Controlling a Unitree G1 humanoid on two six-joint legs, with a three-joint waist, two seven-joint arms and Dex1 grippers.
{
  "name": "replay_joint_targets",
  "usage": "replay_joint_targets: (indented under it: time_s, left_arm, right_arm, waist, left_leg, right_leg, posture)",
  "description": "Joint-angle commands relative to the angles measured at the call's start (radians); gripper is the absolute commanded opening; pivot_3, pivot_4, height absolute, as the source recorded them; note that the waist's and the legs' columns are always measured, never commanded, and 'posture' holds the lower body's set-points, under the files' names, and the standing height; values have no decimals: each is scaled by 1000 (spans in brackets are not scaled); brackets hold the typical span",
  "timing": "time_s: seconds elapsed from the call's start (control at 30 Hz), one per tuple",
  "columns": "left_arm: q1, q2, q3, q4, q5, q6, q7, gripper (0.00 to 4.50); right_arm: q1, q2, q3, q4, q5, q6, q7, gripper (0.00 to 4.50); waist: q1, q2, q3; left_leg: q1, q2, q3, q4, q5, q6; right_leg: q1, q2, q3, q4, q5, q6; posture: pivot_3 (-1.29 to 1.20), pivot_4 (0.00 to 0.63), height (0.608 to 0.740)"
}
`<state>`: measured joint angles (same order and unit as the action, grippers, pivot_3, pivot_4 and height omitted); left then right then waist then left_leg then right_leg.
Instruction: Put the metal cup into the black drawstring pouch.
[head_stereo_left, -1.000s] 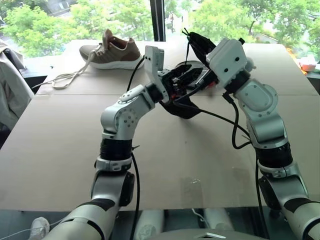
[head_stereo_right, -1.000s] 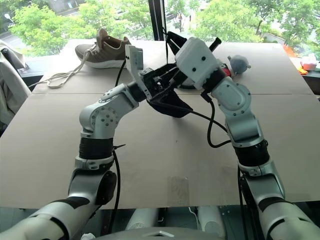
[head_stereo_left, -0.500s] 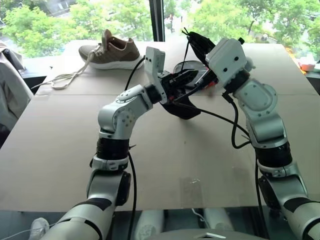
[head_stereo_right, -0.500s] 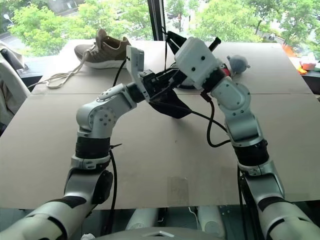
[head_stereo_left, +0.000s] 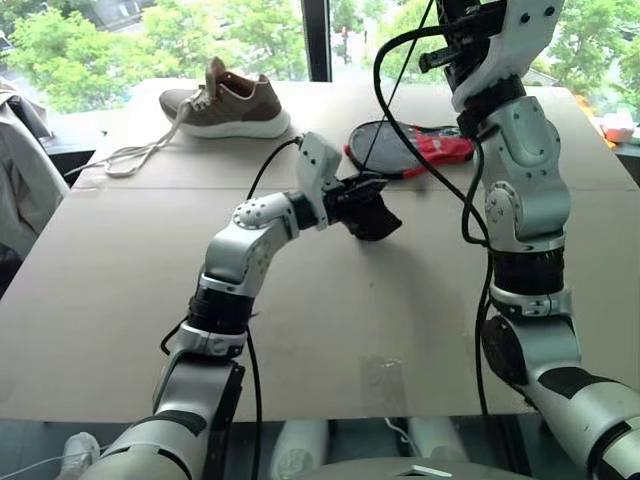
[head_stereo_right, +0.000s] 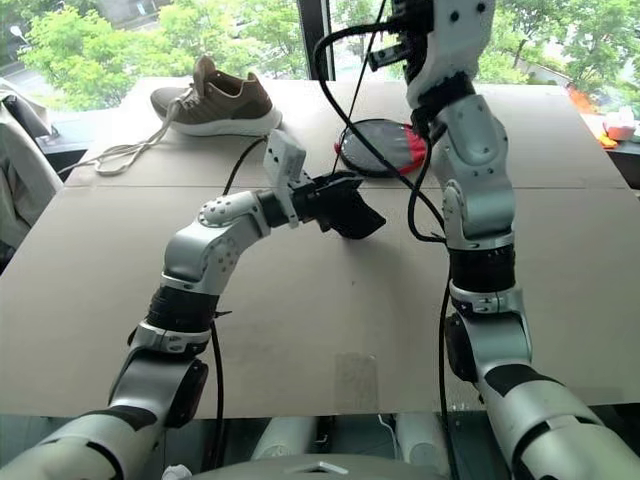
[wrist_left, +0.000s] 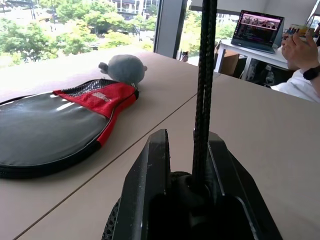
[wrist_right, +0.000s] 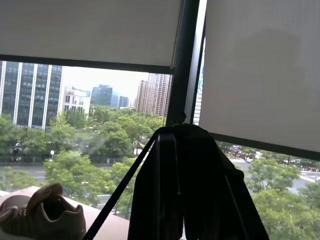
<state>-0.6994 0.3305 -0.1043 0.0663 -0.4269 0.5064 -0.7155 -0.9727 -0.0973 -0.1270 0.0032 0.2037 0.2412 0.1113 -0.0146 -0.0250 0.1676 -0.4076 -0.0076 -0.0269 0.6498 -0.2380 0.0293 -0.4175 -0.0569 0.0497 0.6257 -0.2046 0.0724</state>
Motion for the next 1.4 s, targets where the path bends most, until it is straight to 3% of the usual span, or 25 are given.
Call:
replay_joint_targets:
  time_s: [0.03,0.23,0.3,0.33,0.5,0.67,0.7,0.77,0.97,1.4]
  left_arm:
    - [65,15,-13,52,21,61,-5,219]
    - [75,13,-2,37,20,67,-26,219]
    - [73,9,7,34,18,60,-28,1242]
    - [73,10,11,23,4,72,-43,1465]
    - [99,40,14,-46,0,109,-65,3718]
    - [145,161,-16,-113,43,124,-126,3718]
    - [156,197,-28,-119,56,111,-155,3757]
    - [173,269,-52,-110,110,56,-190,3757]
    - [192,401,-82,-44,236,-107,-255,3757]
    - [319,506,24,-20,204,-181,-369,3757]
  right_arm:
    - [-94,-14,-140,-87,67,-29,-113,0]
    - [-92,-8,-131,-123,123,-14,-117,0]
    - [-88,-10,-124,-132,126,-8,-114,0]
    - [-82,-16,-114,-137,123,-4,-106,0]
    - [-16,-54,-59,-170,116,41,-55,0]
    - [49,-102,-22,-206,128,104,4,0]
    - [61,-113,-14,-210,129,116,19,611]
    - [95,-145,8,-212,113,135,55,1173]
    - [186,-243,40,-207,73,159,132,3979]
    - [401,-401,70,-340,117,291,325,3979]
  waist:
    - [-1,1,0]
    - [-2,9,-2]
    - [-4,9,-2]
    - [-4,9,-2]
    - [-3,9,-2]
    - [-9,9,-2]
    - [-10,10,-2]
    - [-16,10,-2]
    - [-16,10,-1]
    - [-22,10,-1]
  left_leg:
    - [0,0,0,0,0,0]
    - [-8,-1,-2,0,1,-1]
    - [-7,-1,-1,1,0,0]
    - [-7,-1,-1,1,0,1]
    - [-7,-1,-2,2,0,1]
    - [-7,-1,-2,2,0,1]
    - [-7,-1,-2,2,0,1]
    - [-7,-1,-2,1,0,1]
    - [-7,-1,-2,2,0,1]
    - [-7,0,-1,2,0,1]
  right_leg:
    - [0,0,0,0,0,0]
    - [-8,0,-3,1,0,0]
    - [-8,-1,-2,2,0,0]
    - [-7,-1,-2,2,0,0]
    - [-6,-1,-3,2,0,0]
    - [-6,-1,-3,1,0,0]
    - [-7,0,-3,1,0,0]
    - [-7,0,-3,1,0,0]
    - [-6,-1,-4,1,0,0]
    - [-6,0,-4,1,0,0]
  posture:
    - [0,150,740]
    - [0,150,740]
    - [0,150,740]
    - [0,150,740]
    - [0,150,740]
    - [0,150,740]
    - [0,150,740]
    - [0,150,740]
    - [0,150,740]
    - [0,150,740]
